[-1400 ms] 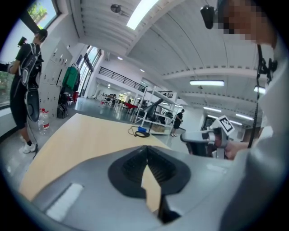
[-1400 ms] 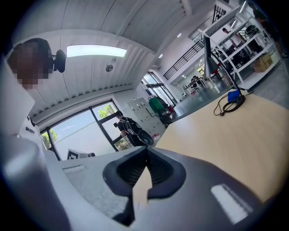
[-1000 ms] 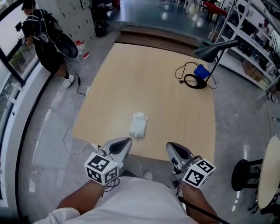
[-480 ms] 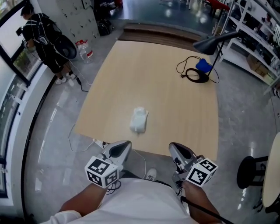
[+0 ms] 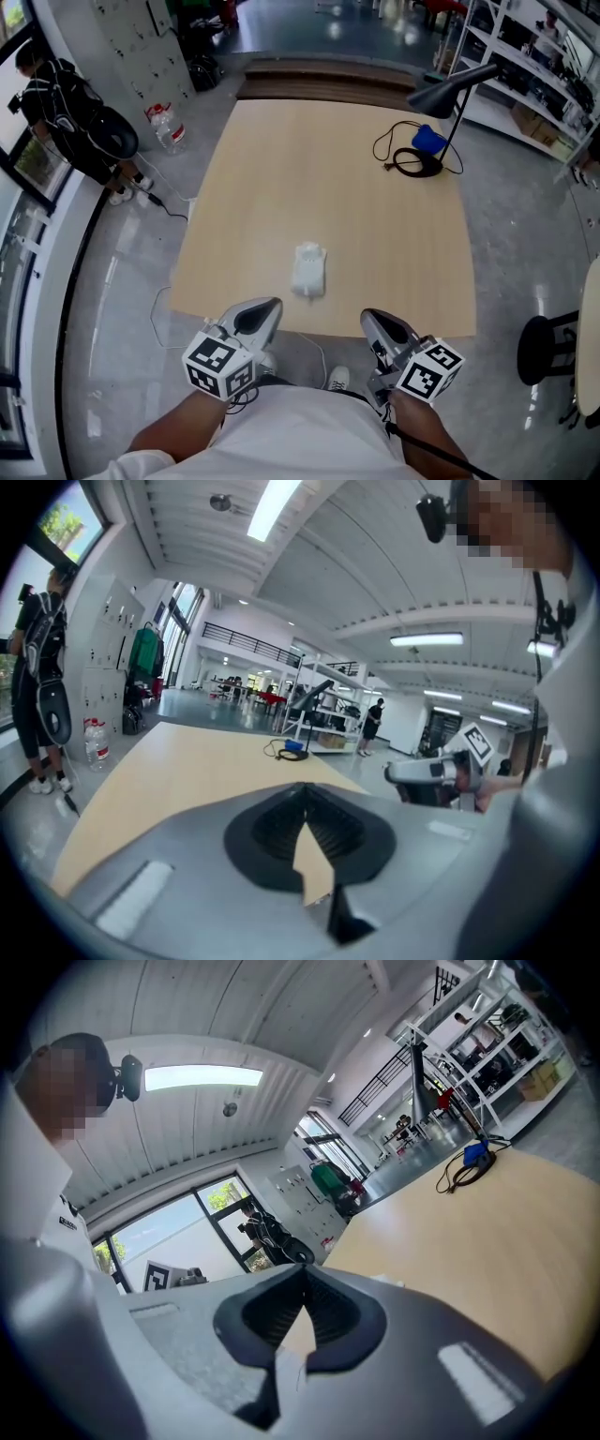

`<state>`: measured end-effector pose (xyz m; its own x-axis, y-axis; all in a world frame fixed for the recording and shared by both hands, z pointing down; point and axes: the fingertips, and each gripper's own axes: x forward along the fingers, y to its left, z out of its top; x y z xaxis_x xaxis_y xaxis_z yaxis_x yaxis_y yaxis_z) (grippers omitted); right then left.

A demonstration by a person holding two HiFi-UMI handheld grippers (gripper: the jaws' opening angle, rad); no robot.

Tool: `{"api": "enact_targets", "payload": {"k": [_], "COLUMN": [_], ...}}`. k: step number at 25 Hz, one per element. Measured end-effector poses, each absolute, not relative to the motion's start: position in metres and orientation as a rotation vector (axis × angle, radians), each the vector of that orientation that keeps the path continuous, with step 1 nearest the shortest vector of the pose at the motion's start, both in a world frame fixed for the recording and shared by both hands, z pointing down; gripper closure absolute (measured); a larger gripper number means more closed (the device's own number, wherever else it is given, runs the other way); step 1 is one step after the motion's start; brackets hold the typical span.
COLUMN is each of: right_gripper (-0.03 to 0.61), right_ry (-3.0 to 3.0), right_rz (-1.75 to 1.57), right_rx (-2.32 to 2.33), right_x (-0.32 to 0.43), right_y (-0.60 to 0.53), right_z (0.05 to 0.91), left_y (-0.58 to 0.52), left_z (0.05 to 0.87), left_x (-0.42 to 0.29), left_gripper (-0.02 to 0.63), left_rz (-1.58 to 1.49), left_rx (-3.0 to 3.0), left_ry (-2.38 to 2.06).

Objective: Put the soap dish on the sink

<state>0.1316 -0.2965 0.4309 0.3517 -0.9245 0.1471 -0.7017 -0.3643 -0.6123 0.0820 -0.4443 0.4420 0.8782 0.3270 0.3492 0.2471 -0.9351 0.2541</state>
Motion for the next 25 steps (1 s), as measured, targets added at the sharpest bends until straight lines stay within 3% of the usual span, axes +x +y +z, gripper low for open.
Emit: {"api": "enact_targets", "payload": {"k": [25], "right_gripper": [0.578], "right_ry": [1.357], "right_rz": [-0.658], "right_rx": [-2.276], "right_x": [0.117], "right_y": [-0.339], "right_z": [0.427], "left_y": [-0.483], "left_z": [0.436], "left_x": [0.082], "left_gripper": [0.606], "left_rz": [0.535], "left_rx": [2.887], "left_ry": [0.596]}}
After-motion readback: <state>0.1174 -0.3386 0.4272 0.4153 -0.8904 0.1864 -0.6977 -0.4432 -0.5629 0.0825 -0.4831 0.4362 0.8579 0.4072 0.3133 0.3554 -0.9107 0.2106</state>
